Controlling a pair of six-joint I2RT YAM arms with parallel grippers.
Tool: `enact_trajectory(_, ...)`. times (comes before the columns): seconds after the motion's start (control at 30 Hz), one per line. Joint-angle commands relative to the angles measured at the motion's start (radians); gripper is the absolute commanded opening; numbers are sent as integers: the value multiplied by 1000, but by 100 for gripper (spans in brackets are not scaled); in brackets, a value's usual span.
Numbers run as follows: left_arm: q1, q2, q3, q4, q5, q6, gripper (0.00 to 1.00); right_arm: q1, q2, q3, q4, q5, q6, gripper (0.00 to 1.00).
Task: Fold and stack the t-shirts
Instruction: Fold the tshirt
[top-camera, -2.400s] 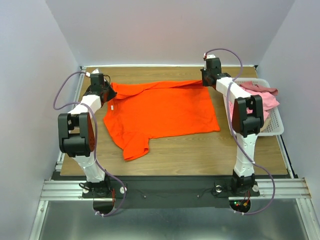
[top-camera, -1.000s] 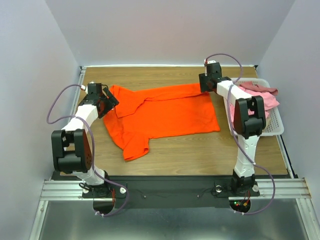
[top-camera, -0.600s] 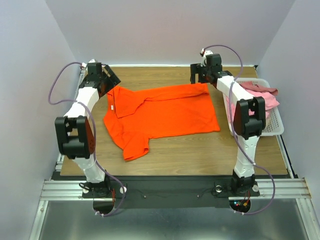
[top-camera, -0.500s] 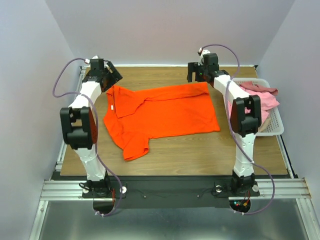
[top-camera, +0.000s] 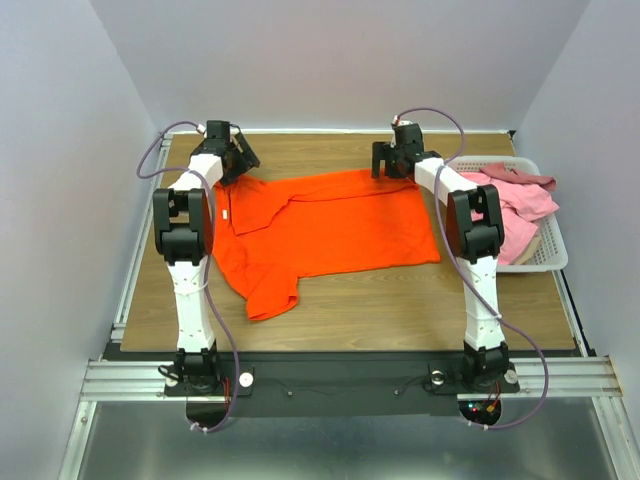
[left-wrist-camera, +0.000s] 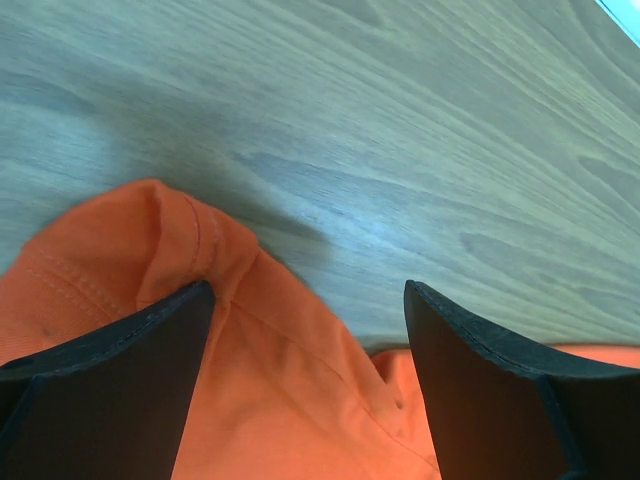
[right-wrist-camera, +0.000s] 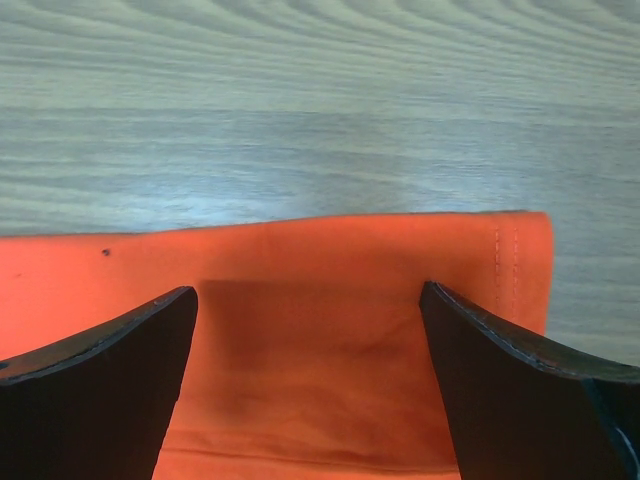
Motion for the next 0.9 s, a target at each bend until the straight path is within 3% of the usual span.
enact_trajectory(0.0, 46, 17, 12, -81, -83, -13, 89, -24, 31, 18, 10, 70, 23, 100)
enact_trajectory(0.1, 61, 30, -33, -72, -97, -38, 89, -30, 43, 17, 10, 64, 20, 100)
enact_trajectory(0.13, 66, 39, -18, -76, -95, -36, 83, -30, 45, 14, 12, 67, 23, 100)
enact_trajectory(0.2, 69, 72, 18, -123, -97, -39, 79, -32, 46, 10, 10, 58, 27, 100)
enact_trajectory(0.43, 72, 97, 82, -115, -109, -46, 81, -33, 42, 36, 10, 5, 51, 100)
enact_trajectory(0.67, 72, 212, 382, -231, -63, -13, 81, -33, 19, 102, 4, -6, 41, 100)
enact_trajectory(0.73, 62, 195, 470, -274, -42, -9, 82, -33, -48, 112, -14, 1, 6, 100)
enact_trajectory(0.87, 29, -1, 344, -271, -97, 7, 82, -35, -212, 37, -16, -23, -5, 100)
